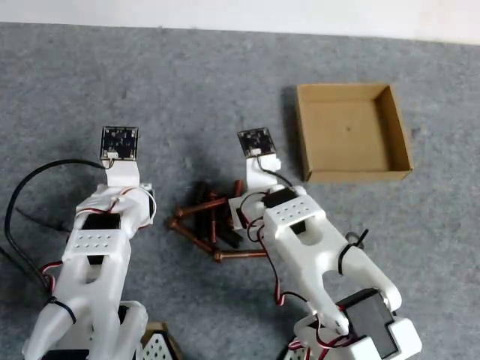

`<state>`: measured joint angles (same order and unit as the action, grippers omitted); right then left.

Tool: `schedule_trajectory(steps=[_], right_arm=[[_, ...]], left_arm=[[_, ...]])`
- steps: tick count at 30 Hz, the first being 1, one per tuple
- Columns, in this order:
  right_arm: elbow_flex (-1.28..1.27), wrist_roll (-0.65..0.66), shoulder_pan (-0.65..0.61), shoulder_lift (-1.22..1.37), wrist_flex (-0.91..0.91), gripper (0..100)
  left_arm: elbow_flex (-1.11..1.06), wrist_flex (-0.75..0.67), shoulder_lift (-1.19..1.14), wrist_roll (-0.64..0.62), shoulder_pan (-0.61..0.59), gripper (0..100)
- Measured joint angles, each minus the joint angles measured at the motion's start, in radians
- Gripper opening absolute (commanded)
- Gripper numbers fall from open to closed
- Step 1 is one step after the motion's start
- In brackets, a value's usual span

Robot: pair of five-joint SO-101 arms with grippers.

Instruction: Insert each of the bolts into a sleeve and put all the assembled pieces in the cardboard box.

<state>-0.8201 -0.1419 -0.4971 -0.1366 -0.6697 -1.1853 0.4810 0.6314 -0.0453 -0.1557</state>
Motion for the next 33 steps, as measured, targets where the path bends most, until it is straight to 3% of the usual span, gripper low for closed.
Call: schedule_trajectory(steps=[17,33], right_arm=[[0.005,0.002,-0.091,0.031,0.008,28.1],[0.003,0.0,0.025,0.031,0.055,28.1]], left_arm=[[0.0,0.0,0.0,0.0,0.0,9],[0.0,0.0,0.0,0.0,0.0,9]])
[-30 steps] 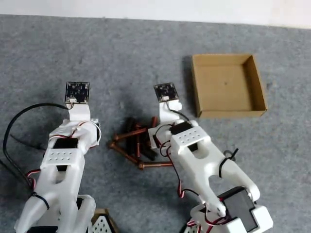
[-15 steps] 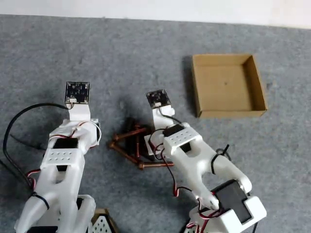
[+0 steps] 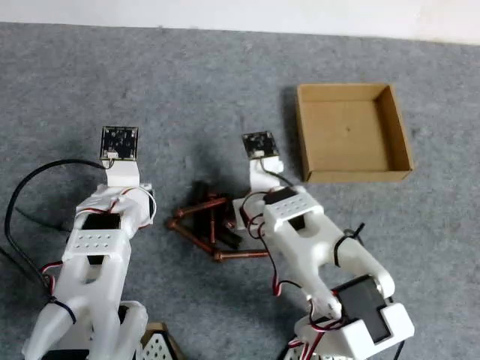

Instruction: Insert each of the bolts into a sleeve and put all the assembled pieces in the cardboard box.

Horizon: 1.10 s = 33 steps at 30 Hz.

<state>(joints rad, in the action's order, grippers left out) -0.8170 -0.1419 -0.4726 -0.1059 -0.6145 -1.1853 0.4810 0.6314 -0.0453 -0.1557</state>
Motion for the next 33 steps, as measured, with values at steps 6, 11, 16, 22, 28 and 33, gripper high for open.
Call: schedule_trajectory(steps=[6,11,16,22,28,33], right_arm=[[0.0,0.0,0.037,0.0,0.0,28.1],[0.0,0.002,0.038,0.0,0.0,25.2],[0.008,0.002,0.046,0.048,0.002,20.8],[0.052,0.002,0.054,0.097,-0.025,19.6],[0.066,0.002,0.058,0.104,-0.043,0.0],[0.064,0.002,0.064,0.106,-0.044,0.3]], left_arm=[[0.0,0.0,0.0,0.0,0.0,9],[0.0,0.0,0.0,0.0,0.0,9],[0.0,0.0,0.0,0.0,0.0,9],[0.0,0.0,0.0,0.0,0.0,9],[0.0,0.0,0.0,0.0,0.0,9],[0.0,0.0,0.0,0.0,0.0,9]])
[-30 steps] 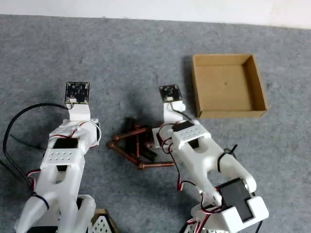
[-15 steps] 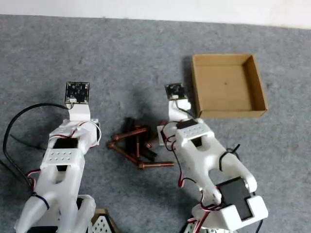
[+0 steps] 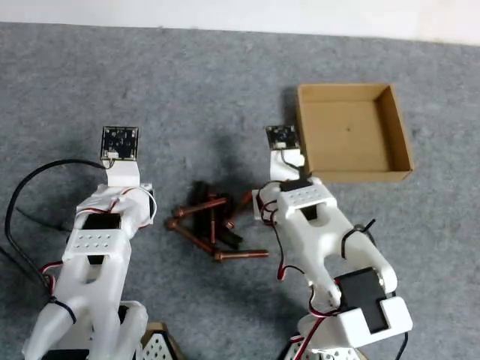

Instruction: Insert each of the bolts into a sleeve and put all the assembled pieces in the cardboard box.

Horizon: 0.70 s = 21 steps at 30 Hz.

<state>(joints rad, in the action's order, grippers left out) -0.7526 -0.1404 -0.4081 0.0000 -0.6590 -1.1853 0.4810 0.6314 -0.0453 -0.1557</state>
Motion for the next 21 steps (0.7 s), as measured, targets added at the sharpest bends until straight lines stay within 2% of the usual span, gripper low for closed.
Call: schedule_trajectory(steps=[9,16,21], right_arm=[[0.011,0.0,0.0,-0.003,-0.034,0.3],[-0.063,0.0,-0.003,-0.195,-0.048,0.3],[-0.193,0.034,-0.003,-0.345,0.014,0.3]], left_arm=[[0.0,0.0,0.0,0.0,0.0,9],[0.0,0.0,0.0,0.0,0.002,9],[0.0,0.0,0.0,-0.054,0.115,17]])
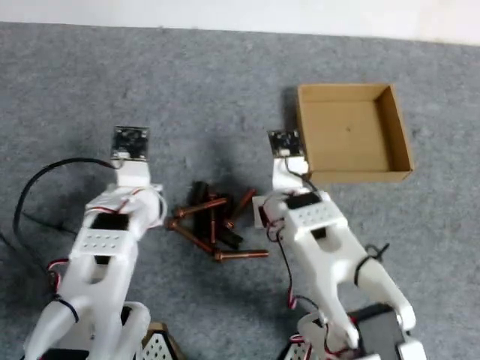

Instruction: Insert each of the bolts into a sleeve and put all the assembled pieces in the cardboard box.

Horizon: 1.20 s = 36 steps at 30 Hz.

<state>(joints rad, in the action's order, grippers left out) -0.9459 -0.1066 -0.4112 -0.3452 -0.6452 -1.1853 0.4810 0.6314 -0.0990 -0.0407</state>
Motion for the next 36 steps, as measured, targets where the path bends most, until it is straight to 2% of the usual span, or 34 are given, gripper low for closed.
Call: schedule_trajectory(steps=[7,11,16,26,31,36], right_arm=[[-0.051,0.034,-0.002,-0.077,0.029,0.3],[-0.052,0.034,-0.002,-0.08,0.029,0.3],[-0.052,0.037,-0.002,-0.08,0.029,0.3],[-0.052,0.037,-0.002,-0.08,0.029,0.3],[-0.052,0.037,-0.002,-0.08,0.029,0.3],[-0.052,0.037,-0.002,-0.08,0.029,0.3]], left_arm=[[0.0,0.0,0.0,-0.011,0.034,17],[-0.026,0.0,0.0,-0.003,0.126,16],[-0.041,0.015,0.0,0.13,0.215,16],[-0.04,0.1,0.0,0.311,0.226,16],[-0.04,0.1,0.0,0.443,0.212,16],[-0.074,0.046,0.0,0.473,0.19,16]])
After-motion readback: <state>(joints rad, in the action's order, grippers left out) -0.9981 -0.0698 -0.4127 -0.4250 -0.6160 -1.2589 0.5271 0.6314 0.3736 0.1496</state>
